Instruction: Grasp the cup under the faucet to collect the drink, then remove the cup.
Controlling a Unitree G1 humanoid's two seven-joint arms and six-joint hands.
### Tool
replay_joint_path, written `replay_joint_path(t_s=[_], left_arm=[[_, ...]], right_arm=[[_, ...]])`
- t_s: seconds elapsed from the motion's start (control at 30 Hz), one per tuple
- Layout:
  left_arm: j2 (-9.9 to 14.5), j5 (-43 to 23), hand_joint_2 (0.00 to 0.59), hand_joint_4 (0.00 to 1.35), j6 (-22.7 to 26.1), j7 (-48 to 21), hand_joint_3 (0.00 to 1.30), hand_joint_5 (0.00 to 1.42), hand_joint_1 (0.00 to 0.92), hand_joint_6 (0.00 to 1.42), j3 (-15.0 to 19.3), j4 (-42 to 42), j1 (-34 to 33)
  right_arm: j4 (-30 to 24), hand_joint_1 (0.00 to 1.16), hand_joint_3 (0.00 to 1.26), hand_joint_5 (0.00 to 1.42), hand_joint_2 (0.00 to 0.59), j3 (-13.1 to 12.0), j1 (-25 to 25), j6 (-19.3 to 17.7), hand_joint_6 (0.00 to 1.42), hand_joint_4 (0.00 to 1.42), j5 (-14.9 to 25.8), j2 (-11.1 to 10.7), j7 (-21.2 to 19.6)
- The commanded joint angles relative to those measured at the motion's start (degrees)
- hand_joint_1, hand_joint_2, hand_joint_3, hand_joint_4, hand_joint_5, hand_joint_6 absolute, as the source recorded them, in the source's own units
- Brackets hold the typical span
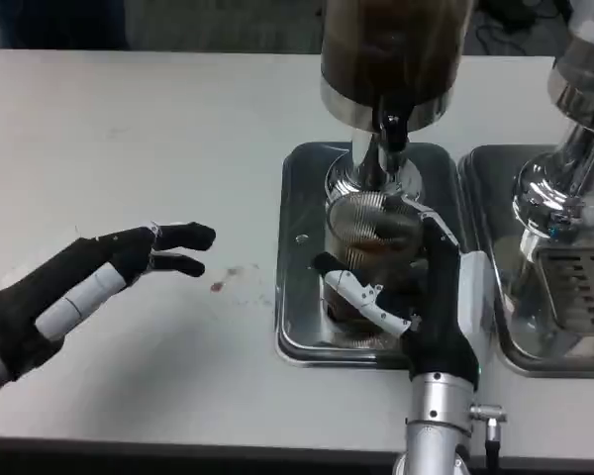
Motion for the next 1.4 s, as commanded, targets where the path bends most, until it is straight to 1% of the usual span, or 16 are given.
replay_joint_path(t_s=[0.03, 0.1, 0.13, 0.27, 0.33, 0.5, 0.57, 0.7, 0.87, 1.17, 1.4], left_arm=[[0.4, 0.7, 0.056, 0.21, -0.2, -0.7, 0.3, 0.29, 0.0, 0.16, -0.6, 0.4, -1.0], [0.3, 0.7, 0.056, 0.21, -0.2, -0.8, 0.3, 0.29, 0.0, 0.16, -0.8, 0.7, -1.3], [0.2, 0.7, 0.056, 0.21, -0.2, -0.9, 0.3, 0.29, 0.0, 0.16, -0.9, 0.8, -1.5], [-0.2, 0.8, 0.057, 0.21, -0.4, -1.0, 0.29, 0.29, 0.0, 0.16, -1.3, 1.2, -2.0], [-0.4, 0.9, 0.059, 0.21, -0.5, -1.0, 0.29, 0.29, 0.0, 0.16, -1.5, 1.3, -2.2], [-0.6, 1.0, 0.06, 0.2, -1.0, -1.0, 0.28, 0.29, 0.0, 0.16, -2.0, 1.5, -2.6], [-0.8, 1.0, 0.06, 0.2, -1.3, -1.0, 0.28, 0.29, 0.0, 0.16, -2.2, 1.6, -2.8], [-1.1, 1.2, 0.06, 0.19, -1.8, -0.9, 0.27, 0.28, 0.0, 0.16, -2.4, 2.0, -3.3], [-1.5, 2.0, 0.059, 0.16, -3.1, -0.6, 0.25, 0.25, 0.0, 0.15, -2.9, 2.2, -3.6], [-2.5, 3.0, 0.058, 0.13, -5.1, 0.1, 0.24, 0.22, 0.0, 0.14, -4.3, 2.2, -4.0], [-2.8, 4.9, 0.054, 0.12, -7.7, 1.5, 0.23, 0.21, 0.0, 0.13, -5.2, 2.0, -3.7]], right_arm=[[-0.5, 0.86, 0.52, 1.04, 0.174, 0.1, 2.1, -1.1, 1.41, 0.81, -0.7, 0.0, -3.4], [-1.4, 0.87, 0.54, 1.06, 0.166, 0.3, 2.6, -1.5, 1.42, 0.82, -1.5, -0.2, -4.7], [-2.1, 0.88, 0.55, 1.06, 0.151, 0.5, 3.0, -1.7, 1.42, 0.83, -1.9, -0.4, -5.3], [-5.9, 0.89, 0.59, 1.08, 0.14, 1.0, 5.2, -2.7, 1.42, 0.85, -3.3, -1.4, -7.0], [-8.1, 0.91, 0.62, 1.1, 0.124, 1.1, 6.5, -3.0, 1.42, 0.87, -3.8, -1.9, -7.4], [-13.6, 0.93, 0.64, 1.11, 0.116, 1.3, 9.4, -3.0, 1.42, 0.89, -4.5, -2.7, -7.1], [-16.2, 0.94, 0.65, 1.12, 0.102, 1.3, 10.9, -2.9, 1.42, 0.89, -4.6, -3.1, -6.5], [-20.1, 0.95, 0.67, 1.12, 0.091, 0.9, 13.6, -2.7, 1.42, 0.9, -4.3, -3.9, -5.1], [-24.9, 0.96, 0.68, 1.13, 0.084, 0.2, 17.0, -2.0, 1.42, 0.92, -4.0, -4.6, -2.9], [-31.8, 0.97, 0.71, 1.16, 0.073, -1.6, 21.3, -0.5, 1.42, 0.94, -3.1, -4.7, 1.8], [-37.8, 0.98, 0.74, 1.16, 0.064, -3.0, 24.8, 1.7, 1.42, 0.96, -2.6, -5.5, 6.3]])
